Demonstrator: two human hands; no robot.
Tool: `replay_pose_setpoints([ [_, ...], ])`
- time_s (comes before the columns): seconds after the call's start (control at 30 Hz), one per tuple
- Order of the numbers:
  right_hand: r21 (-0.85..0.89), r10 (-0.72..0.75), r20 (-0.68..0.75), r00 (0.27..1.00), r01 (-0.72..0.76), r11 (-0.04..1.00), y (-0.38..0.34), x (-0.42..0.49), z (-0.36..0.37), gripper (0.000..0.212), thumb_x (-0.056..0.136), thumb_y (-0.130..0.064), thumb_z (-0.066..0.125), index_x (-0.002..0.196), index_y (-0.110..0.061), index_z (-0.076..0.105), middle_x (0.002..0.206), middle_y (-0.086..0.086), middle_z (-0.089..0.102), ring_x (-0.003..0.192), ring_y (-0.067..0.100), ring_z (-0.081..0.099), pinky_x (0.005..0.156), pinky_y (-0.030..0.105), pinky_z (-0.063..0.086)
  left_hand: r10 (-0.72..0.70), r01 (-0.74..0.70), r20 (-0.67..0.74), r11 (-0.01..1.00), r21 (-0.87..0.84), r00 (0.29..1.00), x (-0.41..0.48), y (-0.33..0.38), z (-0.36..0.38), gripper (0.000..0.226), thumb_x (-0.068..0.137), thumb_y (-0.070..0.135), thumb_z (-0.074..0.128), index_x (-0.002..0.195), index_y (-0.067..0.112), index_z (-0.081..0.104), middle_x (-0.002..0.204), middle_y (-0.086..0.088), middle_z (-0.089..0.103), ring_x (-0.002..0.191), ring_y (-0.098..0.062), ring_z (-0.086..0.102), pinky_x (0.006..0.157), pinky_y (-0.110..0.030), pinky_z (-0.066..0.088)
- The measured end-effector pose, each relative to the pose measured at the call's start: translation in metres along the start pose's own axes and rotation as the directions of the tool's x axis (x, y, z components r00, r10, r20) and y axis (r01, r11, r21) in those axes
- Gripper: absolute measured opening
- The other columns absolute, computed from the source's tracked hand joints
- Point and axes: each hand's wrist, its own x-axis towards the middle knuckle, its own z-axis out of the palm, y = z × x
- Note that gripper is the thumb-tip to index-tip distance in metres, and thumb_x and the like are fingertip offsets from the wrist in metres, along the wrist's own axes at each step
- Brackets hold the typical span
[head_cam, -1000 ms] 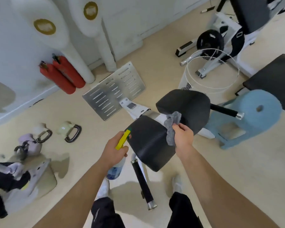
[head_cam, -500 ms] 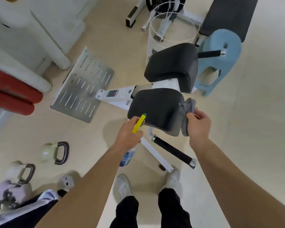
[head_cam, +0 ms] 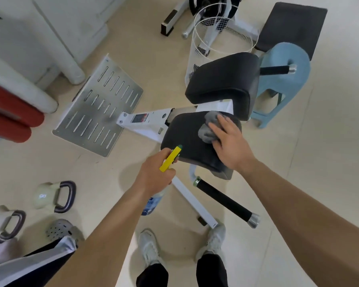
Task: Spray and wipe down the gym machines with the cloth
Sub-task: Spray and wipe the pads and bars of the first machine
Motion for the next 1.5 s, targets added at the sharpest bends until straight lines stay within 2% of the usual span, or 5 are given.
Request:
replay_pose_setpoints([
  [0.57, -0.243, -0.472, 0.419, 0.776, 0.597, 0.765, -0.016, 0.004, 0.016, 0.048, 0.099, -0.035, 0.049, 0.146, -0.026, 0.048, 0.157, -0.004, 0.039, 0.148, 0.021, 0.031, 0.120, 0.040, 0.021, 0.031, -0.055, -0.175, 0.989, -0.135, 0.984, 0.020, -0.023, 0.010, 0.035, 0.082, -0.008, 0.060, 0.105, 0.019, 0.065, 0.082, -0.004, 0.066, 0.062, -0.007, 0.064, 0.055, -0.010, 0.048],
  [0.77, -0.490, -0.114, 0.379, 0.918, 0.304, 0.817, -0.007, 0.113, 0.013, 0.048, 0.100, -0.030, 0.031, 0.147, -0.025, 0.043, 0.160, -0.003, 0.031, 0.148, 0.025, 0.023, 0.120, 0.048, 0.016, 0.020, -0.046, -0.167, 0.988, -0.150, 0.986, 0.023, -0.033, 0.013, 0.036, 0.086, -0.006, 0.058, 0.105, 0.024, 0.065, 0.083, 0.004, 0.066, 0.068, -0.004, 0.065, 0.054, -0.010, 0.049],
  [1.13, -0.405, -0.292, 0.631, 0.719, 0.626, 0.666, -0.056, 0.056, 0.035, 0.057, 0.103, -0.032, 0.039, 0.156, -0.023, 0.021, 0.167, -0.002, 0.010, 0.153, 0.021, 0.010, 0.123, 0.042, 0.012, -0.033, 0.006, -0.136, 0.982, -0.190, 0.990, 0.016, -0.062, -0.022, 0.036, 0.070, 0.014, 0.052, 0.099, 0.030, 0.065, 0.089, -0.001, 0.069, 0.060, -0.014, 0.065, 0.066, -0.046, 0.062],
  [1.37, -0.494, 0.123, 0.503, 0.855, 0.168, 0.853, -0.067, 0.148, 0.079, 0.056, 0.095, -0.034, 0.044, 0.150, -0.029, 0.035, 0.158, -0.004, 0.028, 0.139, 0.028, 0.031, 0.103, 0.062, 0.038, -0.017, -0.013, -0.109, 0.964, -0.266, 0.994, 0.025, -0.078, -0.020, 0.039, 0.070, 0.013, 0.050, 0.101, 0.030, 0.065, 0.089, -0.007, 0.067, 0.063, -0.024, 0.061, 0.067, -0.050, 0.060],
  [1.5, -0.403, -0.011, 0.611, 0.791, 0.323, 0.856, -0.096, 0.111, 0.126, 0.057, 0.096, -0.043, 0.040, 0.151, -0.029, 0.032, 0.155, -0.006, 0.031, 0.141, 0.023, 0.028, 0.099, 0.059, 0.041, -0.017, -0.012, -0.112, 0.968, -0.251, 0.994, 0.027, -0.090, -0.029, 0.038, 0.069, 0.014, 0.050, 0.100, 0.029, 0.065, 0.088, -0.007, 0.067, 0.064, -0.028, 0.061, 0.068, -0.053, 0.058],
])
